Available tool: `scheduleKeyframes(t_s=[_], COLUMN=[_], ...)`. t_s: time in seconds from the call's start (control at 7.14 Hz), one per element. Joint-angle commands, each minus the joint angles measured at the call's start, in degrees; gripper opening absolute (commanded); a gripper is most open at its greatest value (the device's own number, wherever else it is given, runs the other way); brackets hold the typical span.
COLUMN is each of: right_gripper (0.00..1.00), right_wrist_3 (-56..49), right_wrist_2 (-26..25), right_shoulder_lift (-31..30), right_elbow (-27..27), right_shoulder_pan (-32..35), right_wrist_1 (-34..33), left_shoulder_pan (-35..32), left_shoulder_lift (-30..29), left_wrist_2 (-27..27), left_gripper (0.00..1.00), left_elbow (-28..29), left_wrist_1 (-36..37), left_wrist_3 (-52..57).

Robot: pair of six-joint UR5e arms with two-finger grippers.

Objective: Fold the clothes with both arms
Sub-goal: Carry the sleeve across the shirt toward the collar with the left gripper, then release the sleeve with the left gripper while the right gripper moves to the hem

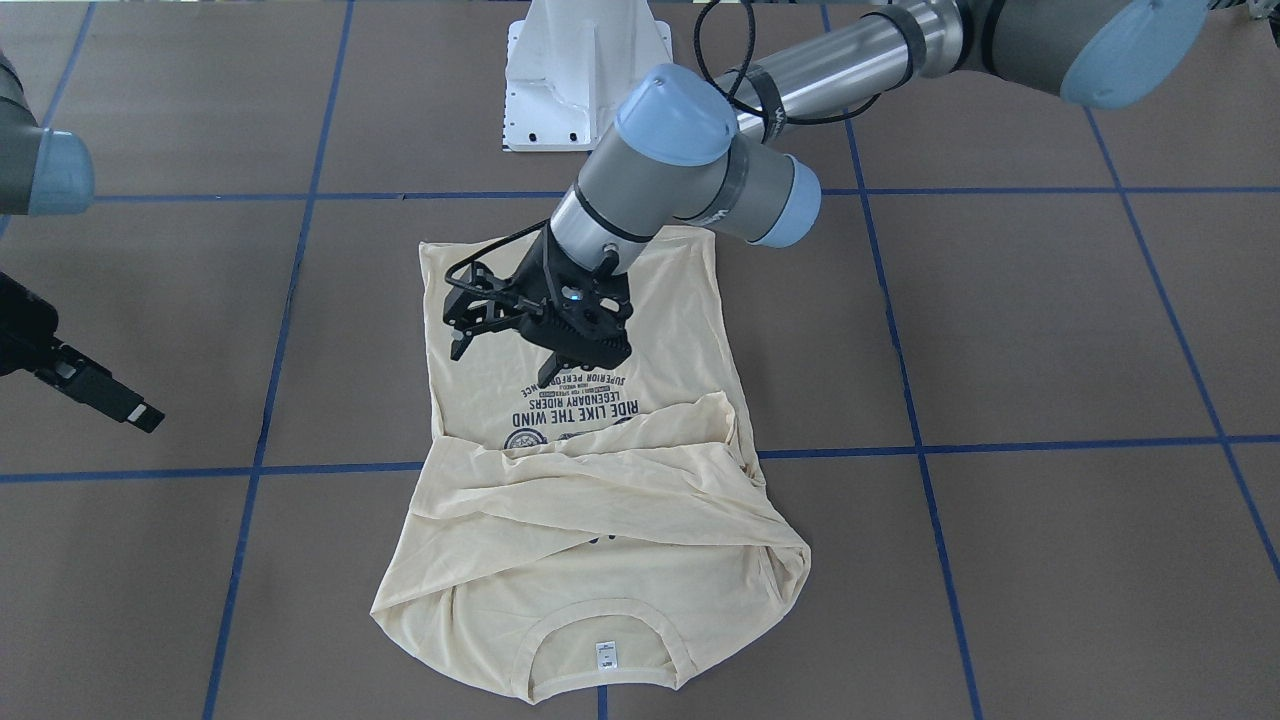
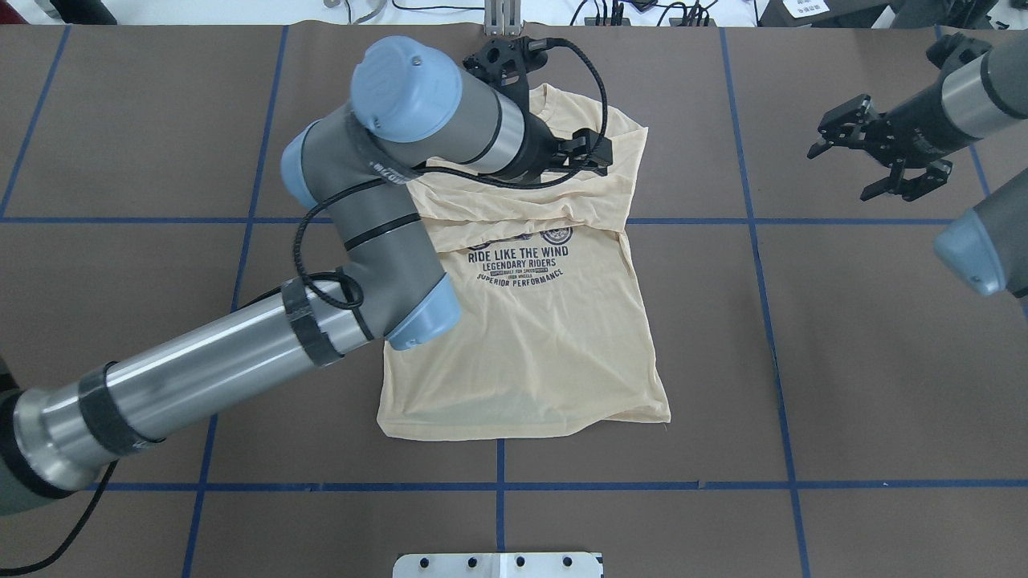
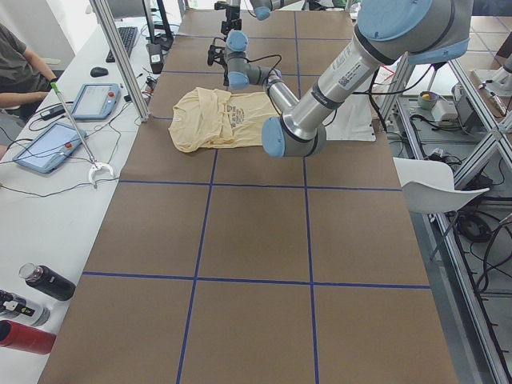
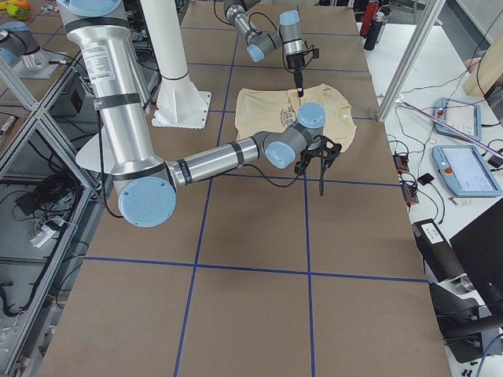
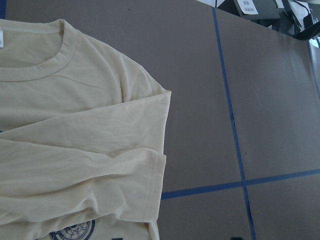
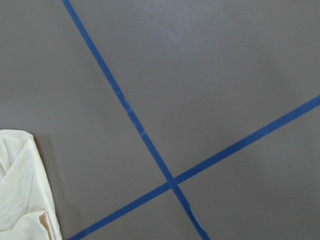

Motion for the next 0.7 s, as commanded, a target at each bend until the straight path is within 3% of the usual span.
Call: scheduleKeyframes(t_s=[0.0, 0.28, 0.56], right_gripper=[1.0, 1.0, 0.99], right_wrist_3=[13.8, 26.53, 38.93], right_wrist_2=[-11.04, -20.29, -36.06], right_shoulder_lift=[-1.24, -3.43, -4.41], right_elbow=[6.56, 13.05, 17.21], right_shoulder_pan=[-10.84, -21.74, -35.43], right_wrist_1=[0.28, 0.02, -0.42], left_shoulder_pan=[-0.18, -0.8, -2.29], left_shoulder_lift=[11.33, 16.0, 19.88], left_wrist_2=[-0.13, -3.18, -5.85], left_gripper=[0.97, 0.97, 0.96], left_elbow=[-14.69, -20.52, -22.65], left_wrist_1=[2.57, 6.7, 6.89], left_wrist_3=[0.08, 0.08, -0.01])
